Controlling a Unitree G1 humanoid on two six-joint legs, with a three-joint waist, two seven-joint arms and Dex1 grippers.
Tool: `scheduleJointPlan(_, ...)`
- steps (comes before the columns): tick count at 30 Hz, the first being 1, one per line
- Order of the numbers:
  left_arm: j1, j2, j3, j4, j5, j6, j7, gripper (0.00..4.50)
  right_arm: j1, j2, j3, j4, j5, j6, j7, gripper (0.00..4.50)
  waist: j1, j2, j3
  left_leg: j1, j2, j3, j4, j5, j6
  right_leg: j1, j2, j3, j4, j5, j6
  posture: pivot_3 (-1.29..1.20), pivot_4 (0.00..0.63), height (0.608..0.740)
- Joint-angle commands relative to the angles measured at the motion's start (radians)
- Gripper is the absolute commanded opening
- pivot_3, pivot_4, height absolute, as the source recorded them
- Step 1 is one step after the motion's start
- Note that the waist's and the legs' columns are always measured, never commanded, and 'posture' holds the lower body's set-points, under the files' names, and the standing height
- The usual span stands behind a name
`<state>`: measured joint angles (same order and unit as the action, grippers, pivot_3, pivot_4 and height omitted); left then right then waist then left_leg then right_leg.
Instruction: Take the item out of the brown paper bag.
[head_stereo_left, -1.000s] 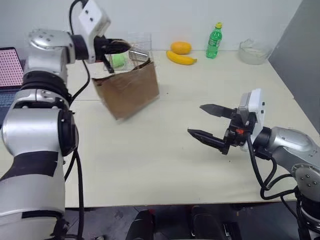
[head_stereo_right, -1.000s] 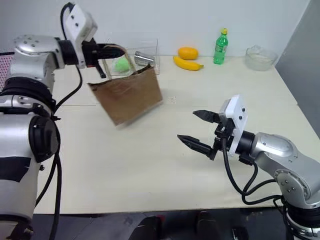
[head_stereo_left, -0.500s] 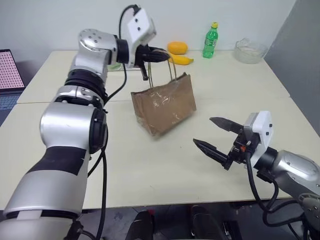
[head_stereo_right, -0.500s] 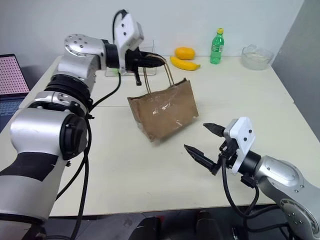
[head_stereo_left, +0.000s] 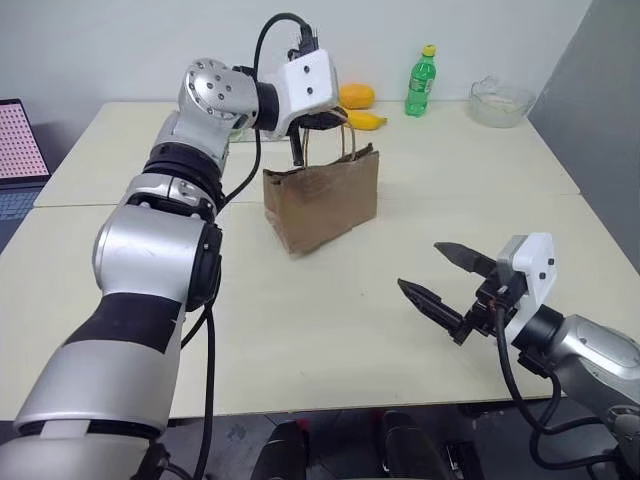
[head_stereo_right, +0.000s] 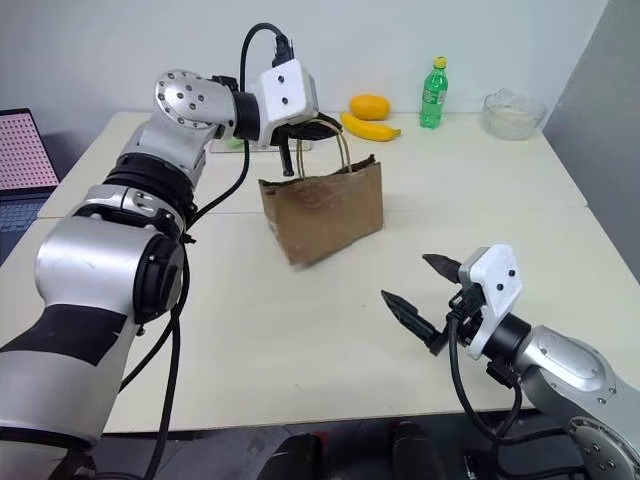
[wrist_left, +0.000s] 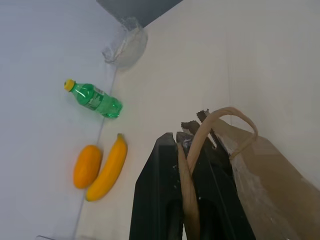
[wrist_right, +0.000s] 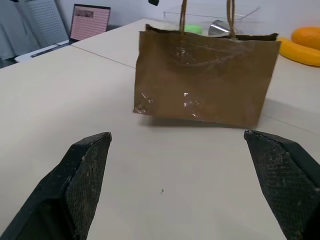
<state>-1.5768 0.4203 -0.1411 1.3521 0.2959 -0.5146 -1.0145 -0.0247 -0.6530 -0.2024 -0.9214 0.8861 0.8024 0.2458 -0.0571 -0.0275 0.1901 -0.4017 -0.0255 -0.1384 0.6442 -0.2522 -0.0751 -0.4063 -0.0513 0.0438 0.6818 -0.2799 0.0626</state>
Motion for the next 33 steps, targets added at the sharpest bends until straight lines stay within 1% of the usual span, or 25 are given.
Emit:
scheduleJointPlan(1,-0.006,0.013,0.003,-0.010,0.010,-0.048,0.051,0.01,-0.016,0.010,0.014,-0.062,0.001,-0.034,-0.015,4.50,0.000,0.000,0.000,0.000,0.000,0.000,0.000,0.000,0.000,0.000,0.000,0.000,0.000,0.000,0.000,0.00,0.150,0.740)
scheduleJointPlan(3,0.000,0.014,0.005,-0.009,0.014,-0.048,0.052,0.01,-0.019,0.011,0.026,-0.062,0.002,-0.041,-0.016,4.50,0.000,0.000,0.000,0.000,0.000,0.000,0.000,0.000,0.000,0.000,0.000,0.000,0.000,0.000,0.000,0.00,0.150,0.740)
scheduleJointPlan(6,-0.006,0.003,0.041,-0.009,-0.022,-0.023,0.022,0.01,-0.024,0.011,0.036,-0.059,0.005,-0.045,-0.017,4.50,0.000,0.000,0.000,0.000,0.000,0.000,0.000,0.000,0.000,0.000,0.000,0.000,0.000,0.000,0.000,0.00,0.150,0.740)
scheduleJointPlan(12,-0.032,-0.019,0.105,-0.017,-0.096,0.029,-0.086,0.01,-0.021,0.001,0.027,-0.062,0.040,-0.042,-0.018,4.50,0.000,0.000,0.000,0.000,0.000,0.000,0.000,0.000,0.000,0.000,0.000,0.000,0.000,0.000,0.000,0.00,0.150,0.740)
scheduleJointPlan(18,-0.067,-0.047,0.181,-0.031,-0.197,0.132,-0.243,0.01,-0.020,-0.012,0.015,-0.063,0.074,-0.042,-0.026,4.50,0.000,0.000,0.000,0.000,0.000,0.000,0.001,0.000,0.000,0.000,0.000,0.000,0.000,0.000,0.000,0.00,0.150,0.740)
scheduleJointPlan(23,-0.077,-0.058,0.201,-0.041,-0.235,0.205,-0.360,0.01,-0.020,-0.023,0.010,-0.059,0.086,-0.047,-0.031,4.50,-0.003,0.000,0.000,0.000,0.000,0.000,0.001,0.000,0.000,0.001,0.000,0.000,0.000,0.000,0.000,0.00,0.150,0.740)
scheduleJointPlan(27,-0.048,-0.058,0.164,-0.048,-0.199,0.144,-0.367,0.01,-0.026,-0.033,0.012,-0.052,0.090,-0.049,-0.031,4.50,-0.003,0.000,0.000,0.001,0.000,0.000,0.001,0.000,0.000,0.001,0.000,0.000,0.001,0.000,0.000,0.00,0.150,0.740)
scheduleJointPlan(33,-0.006,-0.056,0.118,-0.044,-0.144,0.024,-0.290,0.01,-0.031,-0.043,0.022,-0.044,0.078,-0.046,-0.035,4.50,-0.002,0.000,0.000,0.001,0.000,0.000,0.001,0.000,0.000,0.001,0.000,0.000,0.001,0.000,0.000,0.00,0.150,0.740)
